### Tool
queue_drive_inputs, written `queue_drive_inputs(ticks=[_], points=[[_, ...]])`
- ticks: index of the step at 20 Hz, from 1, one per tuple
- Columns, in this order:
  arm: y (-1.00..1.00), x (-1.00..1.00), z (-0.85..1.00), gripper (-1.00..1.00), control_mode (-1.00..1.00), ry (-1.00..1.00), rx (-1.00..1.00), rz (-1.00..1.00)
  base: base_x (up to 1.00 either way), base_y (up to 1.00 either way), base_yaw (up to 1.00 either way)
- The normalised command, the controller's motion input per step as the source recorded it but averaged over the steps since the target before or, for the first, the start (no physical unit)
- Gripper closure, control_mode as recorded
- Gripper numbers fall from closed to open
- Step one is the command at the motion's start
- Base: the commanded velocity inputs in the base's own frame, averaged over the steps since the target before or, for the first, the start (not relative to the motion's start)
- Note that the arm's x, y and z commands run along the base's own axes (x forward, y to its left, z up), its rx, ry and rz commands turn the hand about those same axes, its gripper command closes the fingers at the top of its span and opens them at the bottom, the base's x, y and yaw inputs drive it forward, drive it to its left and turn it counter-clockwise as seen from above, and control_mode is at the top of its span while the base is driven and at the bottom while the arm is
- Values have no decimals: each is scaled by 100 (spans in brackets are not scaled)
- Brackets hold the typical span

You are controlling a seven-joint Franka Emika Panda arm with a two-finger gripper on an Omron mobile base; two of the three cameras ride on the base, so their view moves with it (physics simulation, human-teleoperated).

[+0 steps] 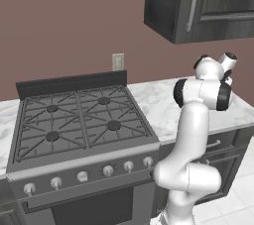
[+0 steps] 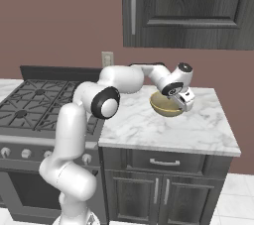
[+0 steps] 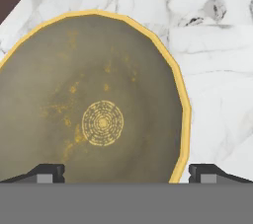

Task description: Pick the cup and bowl from the counter and place them on the counter next to the sink.

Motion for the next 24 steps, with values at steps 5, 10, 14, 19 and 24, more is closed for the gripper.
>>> queue_drive_inputs(ticks=[5,10,14,19,24], points=[[-18,-3,0,-100,-100,2,0,-10,0,0,0],[-28,-2,0,-100,-100,0,0,-2,0,0,0],[-17,0,-1,-100,-100,0,0,0,0,0,0],[-2,0,-15,-100,-100,0,2,0,0,0,0],[0,0,-18,-100,-100,0,2,0,0,0,0]])
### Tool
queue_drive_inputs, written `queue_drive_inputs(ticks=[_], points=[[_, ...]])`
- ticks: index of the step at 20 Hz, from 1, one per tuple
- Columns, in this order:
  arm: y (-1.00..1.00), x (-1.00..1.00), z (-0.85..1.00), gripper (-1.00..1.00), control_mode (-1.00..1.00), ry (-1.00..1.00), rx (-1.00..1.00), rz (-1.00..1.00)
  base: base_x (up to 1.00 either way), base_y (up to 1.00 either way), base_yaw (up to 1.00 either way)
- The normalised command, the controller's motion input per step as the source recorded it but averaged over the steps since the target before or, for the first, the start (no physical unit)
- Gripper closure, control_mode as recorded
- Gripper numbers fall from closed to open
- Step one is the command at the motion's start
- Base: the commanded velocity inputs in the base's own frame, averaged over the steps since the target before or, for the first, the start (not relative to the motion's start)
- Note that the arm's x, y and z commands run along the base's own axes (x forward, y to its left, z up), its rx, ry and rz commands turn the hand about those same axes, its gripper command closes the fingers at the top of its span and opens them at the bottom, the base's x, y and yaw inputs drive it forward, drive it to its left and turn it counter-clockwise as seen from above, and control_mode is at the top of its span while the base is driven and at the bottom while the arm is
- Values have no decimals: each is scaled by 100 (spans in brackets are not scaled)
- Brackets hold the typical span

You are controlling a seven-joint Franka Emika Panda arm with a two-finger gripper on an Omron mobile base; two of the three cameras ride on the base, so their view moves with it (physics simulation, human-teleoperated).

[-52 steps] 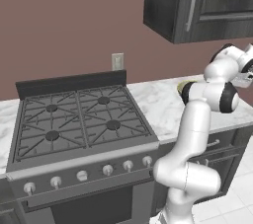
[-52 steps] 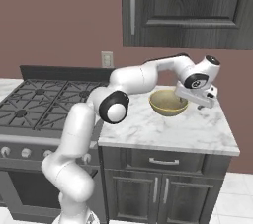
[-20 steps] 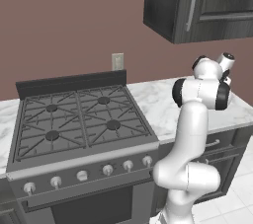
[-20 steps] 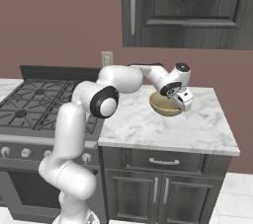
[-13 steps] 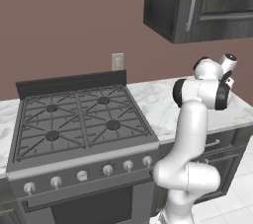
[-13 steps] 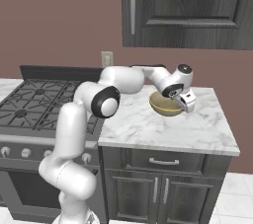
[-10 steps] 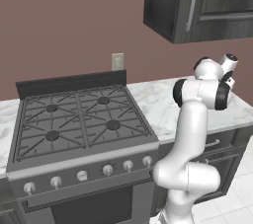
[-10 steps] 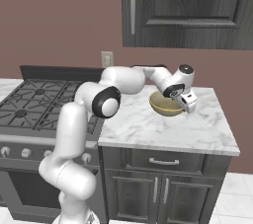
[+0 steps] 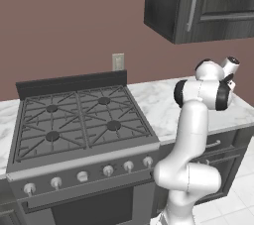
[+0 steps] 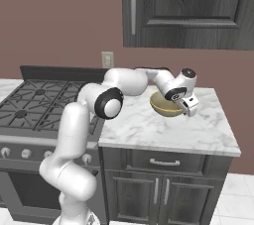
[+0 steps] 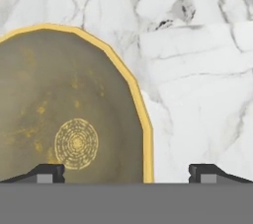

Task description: Pick the cup and bowl from the counter and place them on the counter next to the sink.

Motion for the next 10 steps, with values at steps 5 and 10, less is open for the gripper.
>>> queue_drive_inputs(ticks=[5,10], points=[[0,0,-18,-100,-100,0,1,0,0,0,0],[0,0,-8,-100,-100,0,0,0,0,0,0]])
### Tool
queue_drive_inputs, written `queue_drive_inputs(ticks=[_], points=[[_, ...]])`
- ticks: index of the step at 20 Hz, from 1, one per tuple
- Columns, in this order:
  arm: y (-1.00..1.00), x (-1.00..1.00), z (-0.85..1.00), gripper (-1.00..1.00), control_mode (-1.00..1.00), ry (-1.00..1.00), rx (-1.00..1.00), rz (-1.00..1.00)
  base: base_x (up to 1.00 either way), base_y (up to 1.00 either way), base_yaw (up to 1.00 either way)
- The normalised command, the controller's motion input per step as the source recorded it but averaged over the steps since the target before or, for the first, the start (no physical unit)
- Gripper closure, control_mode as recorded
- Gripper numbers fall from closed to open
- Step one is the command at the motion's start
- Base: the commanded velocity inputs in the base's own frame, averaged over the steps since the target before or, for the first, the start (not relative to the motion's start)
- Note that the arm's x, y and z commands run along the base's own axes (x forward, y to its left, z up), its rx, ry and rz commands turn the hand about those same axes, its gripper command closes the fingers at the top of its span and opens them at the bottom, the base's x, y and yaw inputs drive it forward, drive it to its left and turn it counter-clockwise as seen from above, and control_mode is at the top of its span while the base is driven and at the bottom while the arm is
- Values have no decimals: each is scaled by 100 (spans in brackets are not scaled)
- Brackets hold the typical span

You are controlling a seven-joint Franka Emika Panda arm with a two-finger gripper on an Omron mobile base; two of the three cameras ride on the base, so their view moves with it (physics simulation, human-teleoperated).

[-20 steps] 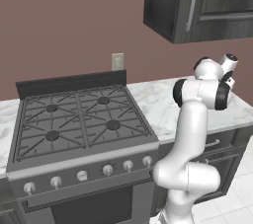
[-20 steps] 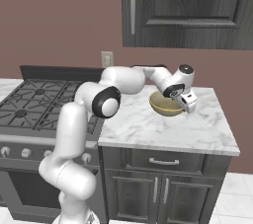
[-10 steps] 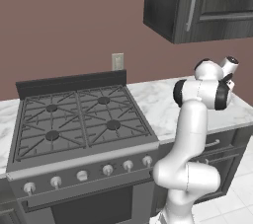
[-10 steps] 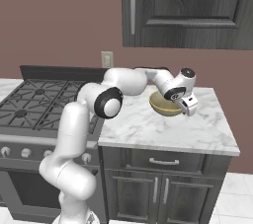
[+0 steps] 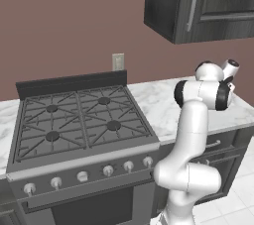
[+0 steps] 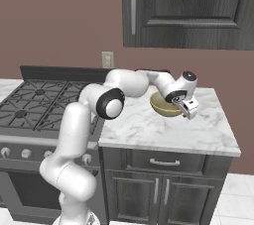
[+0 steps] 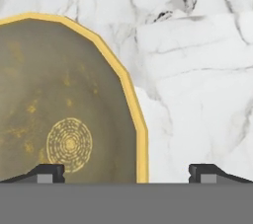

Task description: Pick the cup and bowl from the counter and place them on the counter next to the sink.

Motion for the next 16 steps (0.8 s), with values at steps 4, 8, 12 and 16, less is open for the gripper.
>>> queue_drive_inputs(ticks=[4,8,12,16], points=[[0,4,-5,-100,-100,0,0,0,0,0,0],[0,4,-7,-100,-100,0,0,0,0,0,0],[0,3,-13,-100,-100,0,0,0,0,0,0],[0,0,-14,-100,-100,0,0,0,0,0,0]])
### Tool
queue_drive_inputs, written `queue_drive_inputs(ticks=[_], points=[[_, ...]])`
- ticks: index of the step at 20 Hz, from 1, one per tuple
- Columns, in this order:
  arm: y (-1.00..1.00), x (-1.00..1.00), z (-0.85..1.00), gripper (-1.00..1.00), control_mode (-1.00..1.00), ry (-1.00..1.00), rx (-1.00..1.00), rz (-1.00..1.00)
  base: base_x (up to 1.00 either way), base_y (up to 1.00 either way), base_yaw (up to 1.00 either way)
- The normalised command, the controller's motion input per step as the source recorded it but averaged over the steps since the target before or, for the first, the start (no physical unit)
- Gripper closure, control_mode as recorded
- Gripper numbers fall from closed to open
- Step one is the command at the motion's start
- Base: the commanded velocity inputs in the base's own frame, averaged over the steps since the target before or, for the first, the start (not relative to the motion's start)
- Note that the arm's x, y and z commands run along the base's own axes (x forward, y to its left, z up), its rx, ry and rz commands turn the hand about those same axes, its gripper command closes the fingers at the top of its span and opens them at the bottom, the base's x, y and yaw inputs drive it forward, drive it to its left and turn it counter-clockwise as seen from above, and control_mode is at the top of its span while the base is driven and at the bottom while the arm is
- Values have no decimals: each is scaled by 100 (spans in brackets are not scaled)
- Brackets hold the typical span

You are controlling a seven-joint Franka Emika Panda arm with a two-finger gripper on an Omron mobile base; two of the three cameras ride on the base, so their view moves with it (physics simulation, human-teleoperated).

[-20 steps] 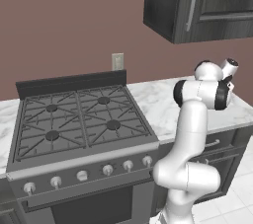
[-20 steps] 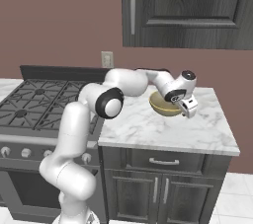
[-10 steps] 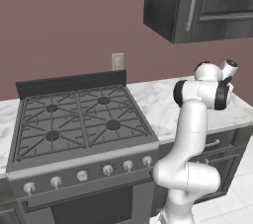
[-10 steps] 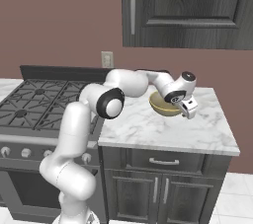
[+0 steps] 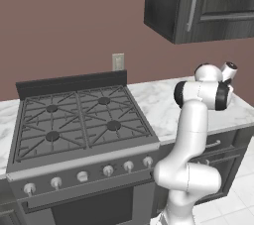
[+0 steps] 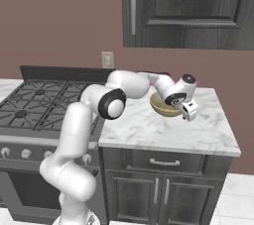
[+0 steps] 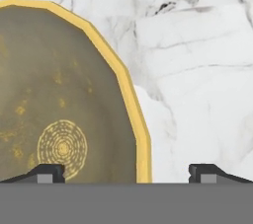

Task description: Pick the cup and bowl from the counter and place them on the counter next to the sink.

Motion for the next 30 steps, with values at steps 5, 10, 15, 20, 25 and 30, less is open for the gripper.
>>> queue_drive_inputs(ticks=[5,10,15,20,25,30], points=[[0,0,-5,-100,-100,0,0,0,0,0,0],[0,0,0,-100,-100,0,0,0,0,0,0],[0,0,0,100,-100,0,0,0,0,0,0],[0,0,0,100,-100,0,0,0,0,0,0],[0,-1,0,100,-100,0,0,0,0,0,0],[0,-39,22,100,-100,-1,0,2,0,0,0]])
